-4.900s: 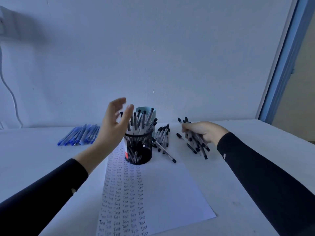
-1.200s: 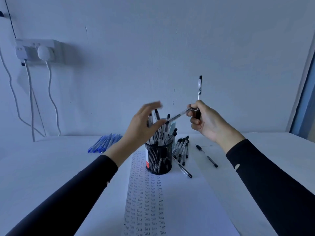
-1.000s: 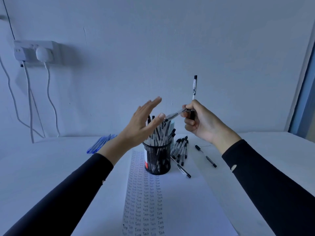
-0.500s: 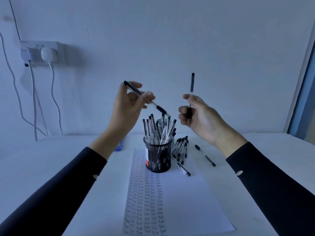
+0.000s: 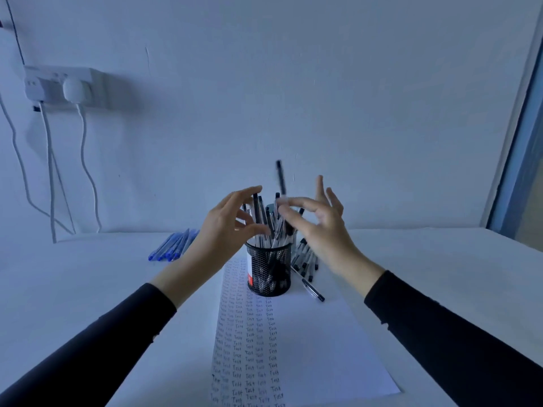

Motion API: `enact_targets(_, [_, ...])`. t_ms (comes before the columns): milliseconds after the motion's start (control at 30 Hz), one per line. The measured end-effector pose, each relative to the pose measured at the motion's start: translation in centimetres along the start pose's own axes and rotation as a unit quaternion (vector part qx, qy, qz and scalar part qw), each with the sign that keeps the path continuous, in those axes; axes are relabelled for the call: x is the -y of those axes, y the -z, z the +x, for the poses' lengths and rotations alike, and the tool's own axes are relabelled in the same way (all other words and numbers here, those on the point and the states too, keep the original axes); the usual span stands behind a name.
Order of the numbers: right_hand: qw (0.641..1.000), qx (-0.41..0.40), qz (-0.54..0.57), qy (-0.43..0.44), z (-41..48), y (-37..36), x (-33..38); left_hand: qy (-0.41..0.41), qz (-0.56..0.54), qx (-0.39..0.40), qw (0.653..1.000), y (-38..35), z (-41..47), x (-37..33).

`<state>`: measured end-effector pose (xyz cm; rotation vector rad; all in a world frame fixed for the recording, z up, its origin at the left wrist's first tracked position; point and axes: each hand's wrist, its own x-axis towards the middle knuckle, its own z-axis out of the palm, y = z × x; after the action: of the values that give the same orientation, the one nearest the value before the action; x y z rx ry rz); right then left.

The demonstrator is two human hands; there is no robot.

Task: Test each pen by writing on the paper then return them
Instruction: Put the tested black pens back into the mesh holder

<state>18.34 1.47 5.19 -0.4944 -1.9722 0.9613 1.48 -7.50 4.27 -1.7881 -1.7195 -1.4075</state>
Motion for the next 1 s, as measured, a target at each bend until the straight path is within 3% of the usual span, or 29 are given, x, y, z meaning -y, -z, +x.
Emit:
enact_targets(67, [0.997, 0.015, 0.052, -0.048, 0.4, 0.5, 0.5, -0.050, 0.013, 0.001, 0.999, -0.1, -0.1, 0.5])
enact_targets(233, [0.986, 0.134, -0.075, -0.062, -0.5, 0.7, -1.3, -0.052, 0.063, -0.020, 0.996, -0.2, -0.6, 1.5])
enact_targets(333, [0.996, 0.092, -0.012, 0.003, -0.3, 2.4, -1.2, -0.077, 0.084, -0.067, 0.991, -0.1, -0.9, 1.2])
enact_targets(400, [0.999, 0.047, 0.024, 0.010, 0.4, 3.8, -1.8, -0.159, 0.093, -0.096, 0.978, -0.2, -1.1, -0.2])
enact_targets(433, [0.999, 0.034, 0.008, 0.004, 0.9, 4.4, -2.9, -0.206, 0.083, -0.080, 0.972, -0.4, -1.3, -1.2])
enact_targets(500, [0.994, 0.058, -0.088, -0.014, 1.5, 5.8, -6.1, -0.271, 0.055, 0.026, 0.961, -1.6, -1.9, -3.1])
enact_targets(567, [0.968, 0.124, -0.213, -0.042, 1.5, 7.2, -9.4, -0.305, 0.087, 0.147, 0.937, -3.5, -2.9, -3.7])
enact_targets(633, [0.926, 0.180, -0.329, -0.053, 1.4, 8.7, -11.8, -0.320, 0.167, 0.213, 0.908, -5.5, -3.8, -3.2])
enact_targets(800, [0.848, 0.246, -0.470, 0.018, 1.3, 10.6, -12.5, -0.334, 0.333, 0.271, 0.839, -8.9, -4.1, -1.6])
enact_targets(1000, [0.756, 0.253, -0.582, 0.159, 1.6, 9.6, -12.6, -0.306, 0.279, 0.210, 0.886, -8.1, -3.5, -1.3])
